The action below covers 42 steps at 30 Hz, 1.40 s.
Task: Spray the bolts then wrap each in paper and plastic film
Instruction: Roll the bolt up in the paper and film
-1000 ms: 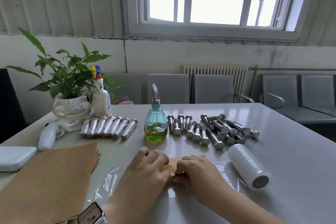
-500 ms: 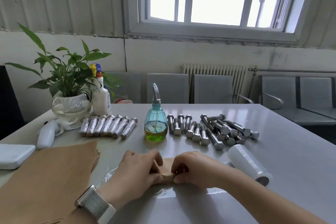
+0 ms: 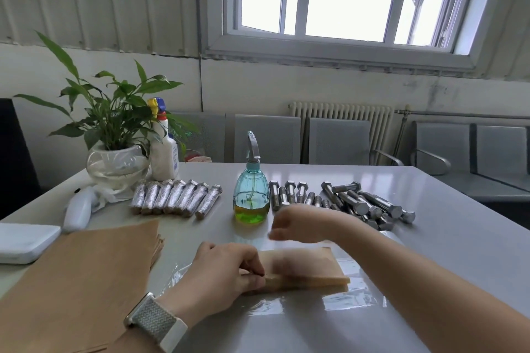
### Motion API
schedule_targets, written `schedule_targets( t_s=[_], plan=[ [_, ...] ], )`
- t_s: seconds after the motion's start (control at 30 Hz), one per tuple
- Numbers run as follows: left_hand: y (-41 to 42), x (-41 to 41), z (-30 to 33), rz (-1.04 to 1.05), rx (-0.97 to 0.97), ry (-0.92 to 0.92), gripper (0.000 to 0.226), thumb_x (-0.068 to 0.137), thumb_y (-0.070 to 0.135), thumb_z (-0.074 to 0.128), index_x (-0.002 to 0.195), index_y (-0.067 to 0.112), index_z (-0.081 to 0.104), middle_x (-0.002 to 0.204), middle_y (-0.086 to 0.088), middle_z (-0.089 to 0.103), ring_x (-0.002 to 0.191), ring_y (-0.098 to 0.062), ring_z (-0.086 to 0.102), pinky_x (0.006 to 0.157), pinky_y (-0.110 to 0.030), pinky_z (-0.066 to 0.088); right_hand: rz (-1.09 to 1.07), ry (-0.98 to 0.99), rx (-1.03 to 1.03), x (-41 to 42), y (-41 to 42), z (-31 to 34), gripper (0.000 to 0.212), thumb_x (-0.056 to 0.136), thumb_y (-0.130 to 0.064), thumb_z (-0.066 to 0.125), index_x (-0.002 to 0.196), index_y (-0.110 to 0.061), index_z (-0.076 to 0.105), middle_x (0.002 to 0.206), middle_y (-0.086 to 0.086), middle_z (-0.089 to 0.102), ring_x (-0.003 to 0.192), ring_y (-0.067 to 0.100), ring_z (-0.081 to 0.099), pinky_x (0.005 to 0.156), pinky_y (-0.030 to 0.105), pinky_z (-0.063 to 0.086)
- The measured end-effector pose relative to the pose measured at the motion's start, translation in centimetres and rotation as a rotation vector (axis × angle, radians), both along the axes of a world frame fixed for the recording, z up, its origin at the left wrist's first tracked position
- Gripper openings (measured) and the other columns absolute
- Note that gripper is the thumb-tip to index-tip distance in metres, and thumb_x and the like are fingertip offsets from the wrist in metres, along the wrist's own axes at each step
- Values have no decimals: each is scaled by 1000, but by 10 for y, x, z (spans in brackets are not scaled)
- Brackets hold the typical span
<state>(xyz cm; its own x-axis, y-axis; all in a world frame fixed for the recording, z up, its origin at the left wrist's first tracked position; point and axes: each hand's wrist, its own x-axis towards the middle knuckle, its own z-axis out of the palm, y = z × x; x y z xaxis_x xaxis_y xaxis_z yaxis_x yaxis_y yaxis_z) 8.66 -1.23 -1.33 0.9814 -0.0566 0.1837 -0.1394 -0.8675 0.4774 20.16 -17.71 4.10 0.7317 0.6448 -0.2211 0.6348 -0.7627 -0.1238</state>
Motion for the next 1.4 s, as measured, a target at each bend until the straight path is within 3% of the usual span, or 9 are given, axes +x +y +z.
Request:
schedule_targets(
  t_s=[0.1, 0.27, 0.47, 0.57, 0.7, 0.77, 1.2, 1.33, 1.4],
  plan=[
    [0, 0, 1, -17, -6, 22, 10, 83, 53, 67, 84, 44, 62, 80, 29, 54, 87, 7, 34, 83, -21, 27, -40, -104, -60, 10, 1, -11, 37, 98, -41, 55, 115, -9, 66, 118, 10, 64, 104, 29, 60, 84, 35, 48],
    [0, 0, 2, -16, -8, 16, 10, 84, 52, 67, 82, 44, 60, 75, 32, 50, 82, 11, 28, 82, -23, 25, -102, 48, -76, 14, 4, -15, 55, 86, -67, 57, 114, -19, 63, 111, 3, 65, 90, 20, 58, 71, 32, 41],
    [-2, 2, 1, -19, 66, -28, 13, 83, 54, 66, 84, 42, 63, 75, 33, 52, 82, 17, 31, 82, -27, 19, 1, 113, -126, 8, -2, -5, 22, 75, -44, 80, 85, -31, 66, 93, 4, 71, 74, 18, 57, 67, 31, 47],
    [-5, 2, 2, -19, 176, -89, 22, 82, 58, 64, 94, 39, 67, 98, 29, 51, 103, 5, 41, 87, -28, 19, 64, 114, -116, -2, -6, 1, 14, 80, -35, 77, 87, -25, 70, 75, -8, 63, 70, 11, 55, 65, 28, 44],
    [-8, -1, 0, -26, 293, -176, 23, 83, 58, 62, 96, 39, 67, 149, 21, 24, 140, -7, 13, 103, -30, 9, 108, 40, -124, -19, -10, 8, 10, 85, -29, 70, 89, -20, 68, 83, -5, 66, 72, 11, 57, 58, 23, 43],
    [-8, -1, -1, -39, 331, -183, 23, 84, 57, 61, 96, 38, 66, 156, 19, 18, 145, -6, 5, 107, -32, 4, 118, -4, -140, -28, -14, 7, 12, 86, -29, 67, 81, -23, 59, 81, -2, 62, 79, 20, 59, 63, 30, 46],
    [-7, -5, -3, -98, 408, -337, 26, 88, 54, 55, 101, 35, 66, 103, 17, 63, 101, -4, 55, 95, -30, 21, 71, -311, 44, -52, -32, -28, 39, 76, -42, 74, 71, -23, 40, 68, -8, 39, 76, 19, 38, 49, 28, 21],
    [-4, -9, 0, -160, 428, -438, 14, 72, 48, 76, 75, 35, 72, 76, 19, 67, 69, -4, 63, 80, -30, 27, 38, -320, 64, -56, -29, -28, 24, 78, -38, 74, 83, -30, 52, 81, -6, 48, 79, 19, 42, 49, 25, 20],
    [-2, -11, -1, -196, 415, -480, 16, 78, 49, 66, 71, 35, 71, 71, 19, 66, 63, -4, 61, 77, -29, 29, 27, -330, 67, -59, -29, -28, 20, 80, -35, 73, 93, -27, 61, 92, -2, 61, 88, 23, 53, 52, 30, 24]
  ],
)
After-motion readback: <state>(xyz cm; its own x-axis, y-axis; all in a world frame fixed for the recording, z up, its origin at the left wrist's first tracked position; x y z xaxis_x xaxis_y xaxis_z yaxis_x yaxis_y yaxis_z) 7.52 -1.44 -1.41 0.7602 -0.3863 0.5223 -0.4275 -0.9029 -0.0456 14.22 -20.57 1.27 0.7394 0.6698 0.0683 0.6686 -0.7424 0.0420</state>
